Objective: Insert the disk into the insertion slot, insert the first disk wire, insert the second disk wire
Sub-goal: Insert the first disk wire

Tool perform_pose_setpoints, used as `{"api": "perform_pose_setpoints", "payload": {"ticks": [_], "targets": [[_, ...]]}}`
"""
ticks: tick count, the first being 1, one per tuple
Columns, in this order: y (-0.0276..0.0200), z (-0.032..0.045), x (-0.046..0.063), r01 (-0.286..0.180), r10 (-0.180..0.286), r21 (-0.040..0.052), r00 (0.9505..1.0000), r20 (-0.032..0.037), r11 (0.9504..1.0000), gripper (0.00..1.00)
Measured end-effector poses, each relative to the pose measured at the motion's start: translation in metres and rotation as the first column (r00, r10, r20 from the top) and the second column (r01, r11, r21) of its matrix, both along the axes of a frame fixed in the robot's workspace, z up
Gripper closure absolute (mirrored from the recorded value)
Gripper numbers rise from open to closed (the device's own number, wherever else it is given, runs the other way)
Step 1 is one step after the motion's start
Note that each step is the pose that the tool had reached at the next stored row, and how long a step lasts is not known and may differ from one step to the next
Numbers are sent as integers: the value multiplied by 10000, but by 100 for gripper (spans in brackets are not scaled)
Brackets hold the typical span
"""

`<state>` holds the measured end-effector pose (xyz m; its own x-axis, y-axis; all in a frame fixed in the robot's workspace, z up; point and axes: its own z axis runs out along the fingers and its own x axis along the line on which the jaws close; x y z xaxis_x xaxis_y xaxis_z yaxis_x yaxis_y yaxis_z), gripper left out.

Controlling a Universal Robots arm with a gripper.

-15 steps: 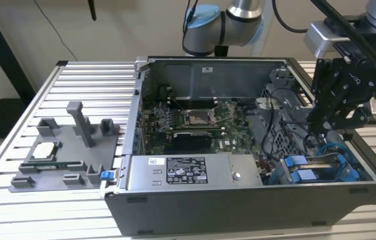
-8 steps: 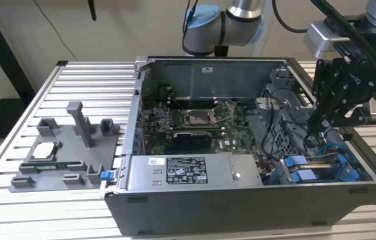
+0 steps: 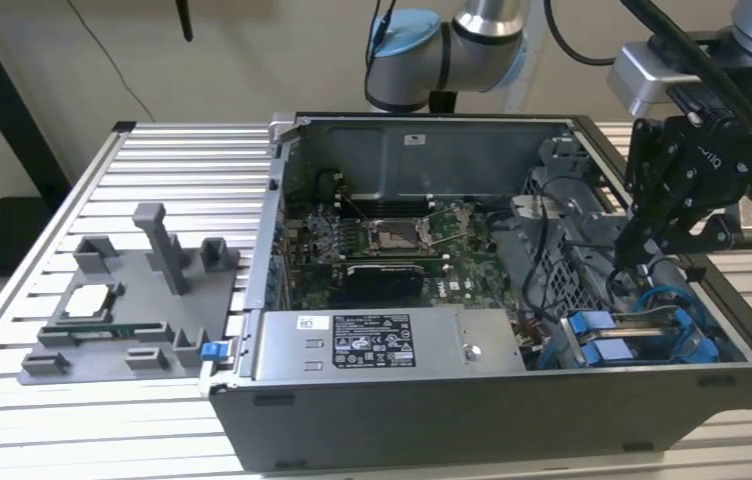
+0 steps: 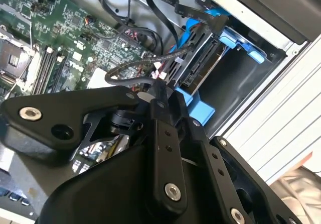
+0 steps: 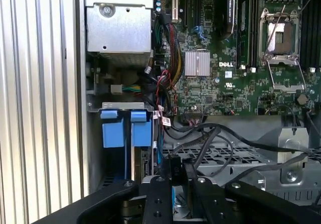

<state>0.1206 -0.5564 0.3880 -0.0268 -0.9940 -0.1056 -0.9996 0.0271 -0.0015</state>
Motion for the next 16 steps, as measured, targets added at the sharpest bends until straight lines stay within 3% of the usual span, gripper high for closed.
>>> {"api": "perform_pose_setpoints", "payload": {"ticks": [10, 11, 16], "targets": [[-1, -21, -10, 1, -1, 1, 10000, 10, 10000, 100], [-1, -20, -11, 0, 0, 0, 10000, 10, 10000, 0], [0, -20, -17, 0, 0, 0, 10000, 10, 10000, 0]]}}
